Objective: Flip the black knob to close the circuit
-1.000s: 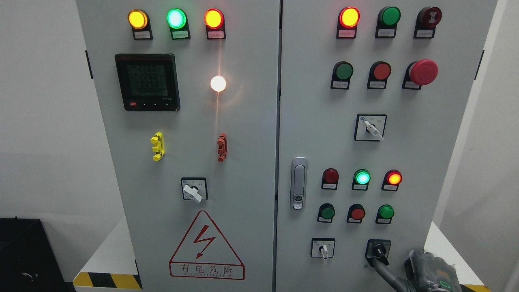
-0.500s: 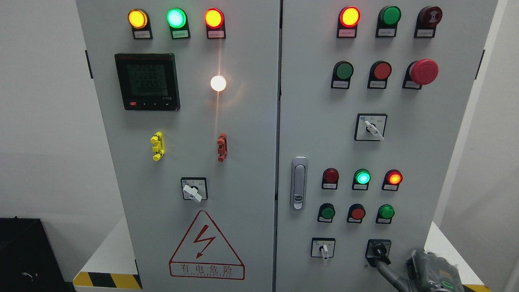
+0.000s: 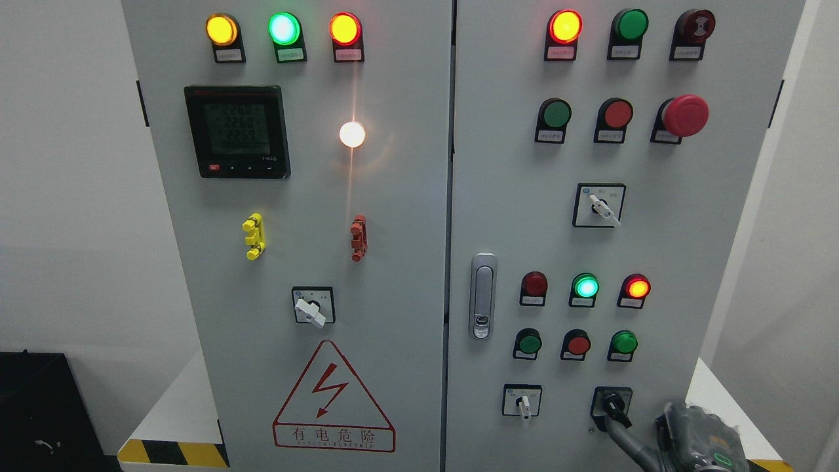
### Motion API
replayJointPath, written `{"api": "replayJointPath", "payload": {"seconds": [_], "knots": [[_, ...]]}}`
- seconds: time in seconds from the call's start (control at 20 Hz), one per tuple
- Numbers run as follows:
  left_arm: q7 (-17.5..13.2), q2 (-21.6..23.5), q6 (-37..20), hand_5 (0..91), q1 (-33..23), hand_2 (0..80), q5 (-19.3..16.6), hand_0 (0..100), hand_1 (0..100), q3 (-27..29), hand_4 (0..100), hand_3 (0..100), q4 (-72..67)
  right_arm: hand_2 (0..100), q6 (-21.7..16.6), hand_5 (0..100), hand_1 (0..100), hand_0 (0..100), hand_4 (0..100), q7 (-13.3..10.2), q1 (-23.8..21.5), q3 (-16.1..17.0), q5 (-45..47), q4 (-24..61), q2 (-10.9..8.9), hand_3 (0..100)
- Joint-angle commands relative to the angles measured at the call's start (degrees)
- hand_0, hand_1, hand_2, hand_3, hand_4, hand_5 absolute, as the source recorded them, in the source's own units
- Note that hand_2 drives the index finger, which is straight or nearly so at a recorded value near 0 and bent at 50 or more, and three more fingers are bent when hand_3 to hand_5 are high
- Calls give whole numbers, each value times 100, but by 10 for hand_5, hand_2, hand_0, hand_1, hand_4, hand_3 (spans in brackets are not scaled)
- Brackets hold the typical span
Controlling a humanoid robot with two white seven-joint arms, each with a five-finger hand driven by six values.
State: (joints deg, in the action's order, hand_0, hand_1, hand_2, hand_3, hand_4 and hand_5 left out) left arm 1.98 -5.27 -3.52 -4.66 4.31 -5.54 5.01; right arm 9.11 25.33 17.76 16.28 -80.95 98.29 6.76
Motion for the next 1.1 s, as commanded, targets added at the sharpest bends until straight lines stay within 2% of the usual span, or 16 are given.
{"api": "replayJointPath", "payload": {"seconds": [0.0,0.3,0.65,0.8,1.05], "knots": [[4,0,0,0,0,0,0,120,556,0,0,0,0,892,-6,903,0,0,907,33,-115,-344,1,77,88,1000],[4,0,0,0,0,0,0,120,556,0,0,0,0,893,38,904,0,0,908,-54,-308,-749,9,32,89,1000],[4,0,0,0,0,0,0,120,556,0,0,0,0,894,56,904,0,0,910,-90,-317,-820,132,383,97,1000],[4,0,0,0,0,0,0,120,556,0,0,0,0,893,56,906,0,0,911,-116,-484,-942,395,638,97,1000],[4,0,0,0,0,0,0,120,556,0,0,0,0,839,56,866,0,0,876,-388,-809,-1092,1159,990,89,1000]]}}
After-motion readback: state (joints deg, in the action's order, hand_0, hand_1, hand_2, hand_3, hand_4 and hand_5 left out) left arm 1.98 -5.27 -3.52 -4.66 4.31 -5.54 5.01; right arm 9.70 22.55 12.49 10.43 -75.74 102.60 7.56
